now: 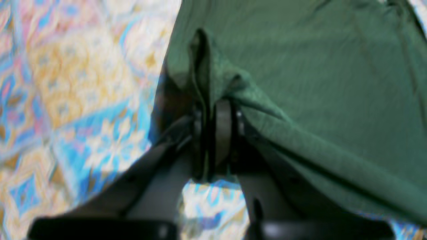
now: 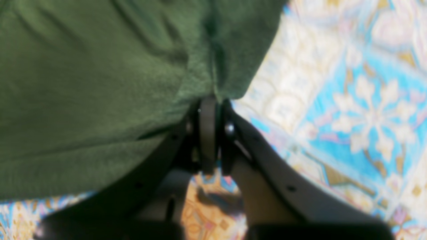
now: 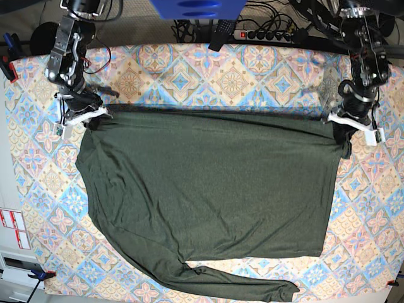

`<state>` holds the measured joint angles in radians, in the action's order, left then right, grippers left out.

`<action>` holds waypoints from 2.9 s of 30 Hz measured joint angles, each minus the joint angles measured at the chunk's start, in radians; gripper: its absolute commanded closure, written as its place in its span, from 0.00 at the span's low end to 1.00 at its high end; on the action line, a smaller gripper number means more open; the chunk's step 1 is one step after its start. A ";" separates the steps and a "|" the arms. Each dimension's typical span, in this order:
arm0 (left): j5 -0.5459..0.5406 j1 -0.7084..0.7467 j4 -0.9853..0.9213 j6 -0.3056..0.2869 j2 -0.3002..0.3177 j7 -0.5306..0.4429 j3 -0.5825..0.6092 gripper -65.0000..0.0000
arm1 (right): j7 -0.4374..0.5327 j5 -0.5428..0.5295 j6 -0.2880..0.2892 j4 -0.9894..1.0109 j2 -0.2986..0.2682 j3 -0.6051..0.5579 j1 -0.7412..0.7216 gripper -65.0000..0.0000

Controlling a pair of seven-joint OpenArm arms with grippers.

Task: Fold the T-shirt properly
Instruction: 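Lower the held shoulders back onto the tablecloth with both grippers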

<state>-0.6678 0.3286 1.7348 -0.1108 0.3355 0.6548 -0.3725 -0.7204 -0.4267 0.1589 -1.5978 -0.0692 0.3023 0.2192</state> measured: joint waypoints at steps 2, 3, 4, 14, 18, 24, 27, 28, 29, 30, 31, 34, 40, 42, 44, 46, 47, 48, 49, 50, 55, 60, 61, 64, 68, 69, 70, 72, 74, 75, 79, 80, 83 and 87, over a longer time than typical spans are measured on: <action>0.004 -0.029 -0.008 0.001 -0.001 0.004 0.004 1.00 | 0.021 -0.005 0.005 0.026 -0.002 0.000 -0.074 1.00; 0.004 -0.042 -0.018 0.002 -0.001 0.003 0.004 1.00 | 0.040 -0.015 0.013 0.042 -0.004 -0.001 -0.105 1.00; 0.005 -0.060 -0.031 0.002 -0.004 0.006 0.004 1.00 | 0.054 -0.023 0.013 0.059 -0.006 -0.002 -0.127 1.00; 0.014 -0.234 -0.230 0.010 -0.060 0.006 0.002 1.00 | 0.035 -0.007 0.004 0.243 -0.003 0.001 -0.256 1.00; 0.014 -0.296 -0.307 0.006 -0.073 0.006 0.004 1.00 | 0.047 -0.013 0.004 0.288 -0.003 -0.001 -0.304 1.00; 0.014 -0.372 -0.402 0.007 -0.072 -0.001 0.004 1.00 | 0.024 0.000 -0.002 0.383 -0.005 0.001 -0.356 1.00; 0.014 -0.422 -0.454 0.009 -0.072 -0.002 0.003 1.00 | 0.046 -0.007 0.003 0.418 -0.006 0.000 -0.418 1.00; 0.014 -0.439 -0.470 0.006 -0.072 -0.003 0.003 1.00 | 0.047 -0.008 0.005 0.433 -0.006 0.000 -0.432 1.00; 0.015 -0.452 -0.482 0.008 -0.072 -0.005 0.003 1.00 | 0.046 -0.008 0.004 0.446 -0.006 0.000 -0.440 1.00; 0.014 -0.465 -0.496 0.005 -0.072 -0.007 0.003 1.00 | 0.043 -0.005 0.002 0.463 -0.006 0.000 -0.447 1.00; 0.013 -0.480 -0.513 0.005 -0.076 -0.009 0.003 1.00 | 0.038 -0.001 -0.002 0.476 -0.006 0.001 -0.453 1.00; 0.015 -0.511 -0.560 0.009 -0.080 -0.010 0.032 1.00 | 0.056 -0.001 -0.003 0.509 -0.006 0.002 -0.472 0.99; 0.015 -0.529 -0.596 0.009 -0.086 -0.087 0.101 1.00 | 0.106 -0.001 -0.003 0.584 -0.006 -0.001 -0.512 0.99; 0.015 -0.542 -0.617 0.010 -0.086 -0.090 0.102 1.00 | 0.106 0.000 -0.006 0.605 -0.006 -0.001 -0.530 0.99; 0.015 -0.554 -0.631 0.009 -0.086 -0.091 0.102 1.00 | 0.112 -0.002 -0.002 0.616 -0.006 -0.001 -0.546 0.99; 0.016 -0.562 -0.644 0.009 -0.086 -0.091 0.102 1.00 | 0.142 -0.002 -0.002 0.618 -0.005 -0.002 -0.549 0.99; 0.016 -0.563 -0.647 0.010 -0.086 -0.091 0.102 1.00 | 0.149 -0.002 -0.001 0.619 -0.006 -0.002 -0.548 0.99; 0.015 -0.563 -0.650 0.009 -0.085 -0.091 0.102 1.00 | 0.149 -0.001 -0.003 0.622 -0.006 -0.002 -0.547 0.99; 0.015 -0.563 -0.650 0.009 -0.084 -0.091 0.102 1.00 | 0.153 -0.001 -0.002 0.624 -0.006 -0.002 -0.545 0.99; 0.016 -0.563 -0.650 0.009 -0.083 -0.091 0.102 1.00 | 0.153 -0.001 -0.002 0.624 -0.006 -0.002 -0.542 0.98; 0.047 -0.563 -0.650 0.009 -0.067 -0.092 0.101 1.00 | 0.163 -0.001 -0.002 0.624 -0.006 -0.002 -0.541 0.89; 0.098 -0.561 -0.652 0.009 -0.067 -0.095 0.100 1.00 | 0.175 -0.001 -0.003 0.624 -0.006 -0.002 -0.543 0.87; 0.112 -0.562 -0.653 0.008 -0.068 -0.094 0.100 1.00 | 0.175 -0.001 -0.003 0.624 -0.006 -0.002 -0.543 0.87; 0.141 -0.562 -0.654 0.009 -0.069 -0.095 0.100 0.95 | 0.177 -0.001 -0.002 0.624 -0.006 -0.002 -0.540 0.87; 0.149 -0.554 -0.652 0.013 -0.069 -0.095 0.100 0.74 | 0.175 -0.001 -0.002 0.624 -0.006 -0.002 -0.529 0.85; 0.148 -0.546 -0.650 0.009 -0.066 -0.095 0.101 0.69 | 0.175 0.000 -0.002 0.620 -0.006 -0.002 -0.521 0.82; 0.145 -0.541 -0.648 0.011 -0.066 -0.093 0.101 0.65 | 0.175 0.000 -0.002 0.618 -0.006 -0.002 -0.513 0.80; 0.148 -0.520 -0.638 0.016 -0.064 -0.094 0.101 0.58 | 0.174 0.000 -0.003 0.618 -0.006 -0.002 -0.497 0.76; 0.146 -0.485 -0.606 0.013 -0.055 -0.084 0.101 0.53 | 0.174 0.000 -0.002 0.617 -0.006 0.001 -0.483 0.73; 0.146 -0.459 -0.577 0.015 -0.049 -0.083 0.101 0.50 | 0.173 0.001 -0.005 0.617 -0.006 0.001 -0.474 0.72; 0.145 -0.375 -0.476 0.016 -0.036 -0.091 0.100 0.43 | 0.172 0.000 -0.004 0.616 -0.006 0.002 -0.444 0.72; 0.144 -0.362 -0.470 0.016 -0.037 -0.091 0.101 0.43 | 0.172 0.000 -0.001 0.616 -0.008 0.002 -0.436 0.72; 0.144 -0.337 -0.470 0.010 -0.042 -0.087 0.101 0.41 | 0.165 0.003 -0.006 0.586 -0.015 0.002 -0.418 0.72; 0.145 -0.338 -0.497 0.011 -0.042 -0.089 0.100 0.42 | 0.176 -0.003 -0.002 0.516 -0.020 0.002 -0.397 0.72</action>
<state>-0.5232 -0.0093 1.2381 -0.0998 0.2935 0.5663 -0.2722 -0.5446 -0.4297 0.1570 -1.0817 -0.0891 0.3042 -0.1776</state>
